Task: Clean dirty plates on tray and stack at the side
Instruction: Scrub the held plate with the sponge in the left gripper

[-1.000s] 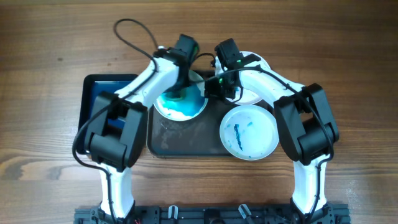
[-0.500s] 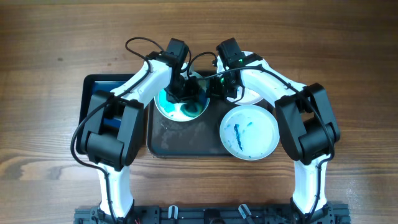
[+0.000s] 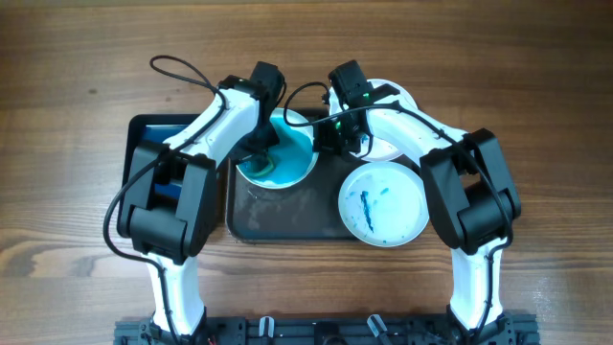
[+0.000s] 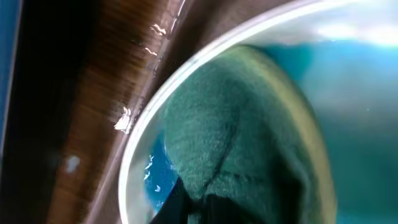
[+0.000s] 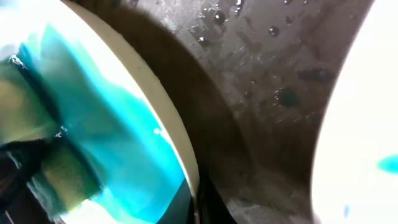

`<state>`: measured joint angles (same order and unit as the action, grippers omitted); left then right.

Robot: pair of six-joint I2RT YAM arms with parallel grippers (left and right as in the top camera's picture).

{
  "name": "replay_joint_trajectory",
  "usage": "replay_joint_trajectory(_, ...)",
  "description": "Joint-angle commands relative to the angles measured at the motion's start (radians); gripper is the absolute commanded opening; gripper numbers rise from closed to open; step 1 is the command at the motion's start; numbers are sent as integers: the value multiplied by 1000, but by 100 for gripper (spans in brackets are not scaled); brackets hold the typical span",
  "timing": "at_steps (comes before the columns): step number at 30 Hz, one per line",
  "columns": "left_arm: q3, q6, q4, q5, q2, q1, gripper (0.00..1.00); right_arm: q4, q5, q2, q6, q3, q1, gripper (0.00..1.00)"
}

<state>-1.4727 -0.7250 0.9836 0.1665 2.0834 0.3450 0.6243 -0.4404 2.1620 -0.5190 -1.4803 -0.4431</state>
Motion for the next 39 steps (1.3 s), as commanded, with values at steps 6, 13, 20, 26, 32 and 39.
replay_joint_trajectory(6, 27, 451, -178, -705, 34, -14, 4, 1, 12, 24, -12, 2, 14, 4)
replay_joint_trajectory(13, 27, 34, -196, 58, 34, -29, 4, 2, 12, 24, -12, 2, 14, 5)
replay_joint_trajectory(20, 27, 7, 28, -117, 34, -38, 4, -3, 12, 24, -13, 2, 14, 4)
replay_joint_trajectory(26, 28, 472, -60, -694, 34, -11, 4, -3, 11, 24, -15, 2, 14, 4)
replay_joint_trajectory(32, 34, 388, -306, -469, 34, 9, 4, 5, 8, 24, -15, 2, 14, 4)
replay_joint_trajectory(39, 35, 107, -278, 95, 40, 12, 4, 8, 8, 24, -16, 2, 14, 5)
